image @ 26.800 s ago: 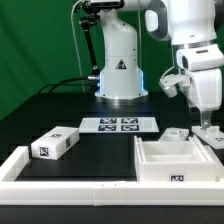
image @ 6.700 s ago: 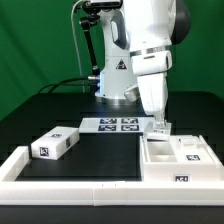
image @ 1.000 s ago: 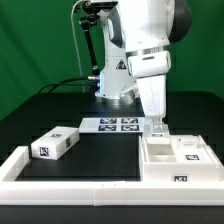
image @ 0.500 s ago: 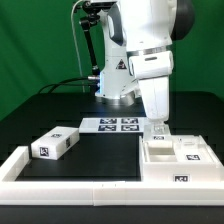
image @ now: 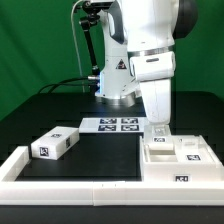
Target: Assemble cabinet
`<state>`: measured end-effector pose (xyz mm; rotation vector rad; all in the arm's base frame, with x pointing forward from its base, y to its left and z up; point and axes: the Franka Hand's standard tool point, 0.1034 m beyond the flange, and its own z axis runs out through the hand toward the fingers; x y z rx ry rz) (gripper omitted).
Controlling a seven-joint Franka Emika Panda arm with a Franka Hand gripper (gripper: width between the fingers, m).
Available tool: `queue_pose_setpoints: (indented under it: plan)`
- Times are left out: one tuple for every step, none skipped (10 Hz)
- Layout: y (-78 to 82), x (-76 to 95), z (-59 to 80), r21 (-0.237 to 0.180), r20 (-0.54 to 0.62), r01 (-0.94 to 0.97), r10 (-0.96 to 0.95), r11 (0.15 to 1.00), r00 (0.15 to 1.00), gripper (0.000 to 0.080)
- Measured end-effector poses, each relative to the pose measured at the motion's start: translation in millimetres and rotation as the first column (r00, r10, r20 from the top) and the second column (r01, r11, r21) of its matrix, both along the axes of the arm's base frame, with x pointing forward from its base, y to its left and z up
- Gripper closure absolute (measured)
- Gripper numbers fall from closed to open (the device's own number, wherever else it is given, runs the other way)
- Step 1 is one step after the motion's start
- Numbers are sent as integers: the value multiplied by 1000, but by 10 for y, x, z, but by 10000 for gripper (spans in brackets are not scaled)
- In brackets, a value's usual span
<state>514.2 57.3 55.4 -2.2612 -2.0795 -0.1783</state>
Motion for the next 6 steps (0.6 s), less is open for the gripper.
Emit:
queue_pose_setpoints:
  plan:
    - [-5, 1, -5, 1, 1, -5, 5, 1000, 1000, 729]
    - [-23, 38, -2, 6, 15, -20, 20, 1000, 1000, 729]
    - [-23, 95, 0, 10, 21, -20, 20, 1000, 1000, 729]
    - [-24, 152, 5, 13, 27, -18, 17, 1000, 999, 729]
    - [-27, 205, 7, 15, 28, -15, 15, 1000, 999, 729]
    - [-29, 255, 9, 17, 26, -14, 14, 1000, 1000, 729]
